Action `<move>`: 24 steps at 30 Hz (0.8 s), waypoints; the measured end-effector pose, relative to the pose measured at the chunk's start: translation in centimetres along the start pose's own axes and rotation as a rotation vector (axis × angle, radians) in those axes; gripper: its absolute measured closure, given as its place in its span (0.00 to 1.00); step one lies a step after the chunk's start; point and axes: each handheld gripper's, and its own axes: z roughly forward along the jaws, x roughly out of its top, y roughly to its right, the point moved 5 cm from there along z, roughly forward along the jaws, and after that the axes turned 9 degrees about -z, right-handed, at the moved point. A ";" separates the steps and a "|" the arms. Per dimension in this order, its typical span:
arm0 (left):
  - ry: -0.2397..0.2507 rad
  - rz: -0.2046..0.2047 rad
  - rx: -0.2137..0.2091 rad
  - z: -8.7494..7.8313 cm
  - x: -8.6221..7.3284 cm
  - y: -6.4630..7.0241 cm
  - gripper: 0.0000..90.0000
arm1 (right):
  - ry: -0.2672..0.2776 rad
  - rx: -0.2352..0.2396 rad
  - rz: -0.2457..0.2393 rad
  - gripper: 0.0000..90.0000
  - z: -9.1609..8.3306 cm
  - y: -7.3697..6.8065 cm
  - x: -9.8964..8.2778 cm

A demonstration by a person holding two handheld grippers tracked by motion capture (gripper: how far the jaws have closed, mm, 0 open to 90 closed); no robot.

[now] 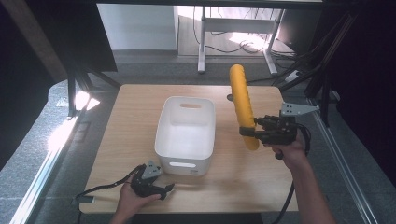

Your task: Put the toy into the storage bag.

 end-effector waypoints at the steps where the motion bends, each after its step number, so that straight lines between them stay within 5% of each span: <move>1: 0.000 0.000 0.000 0.0 0.0 0.0 0.17 | 0.000 0.000 0.000 0.57 0.0 0.0 0.0; 24: 0.004 -0.003 0.000 -0.1 0.0 0.0 0.17 | 0.039 0.016 -0.035 0.57 1.3 -0.7 2.4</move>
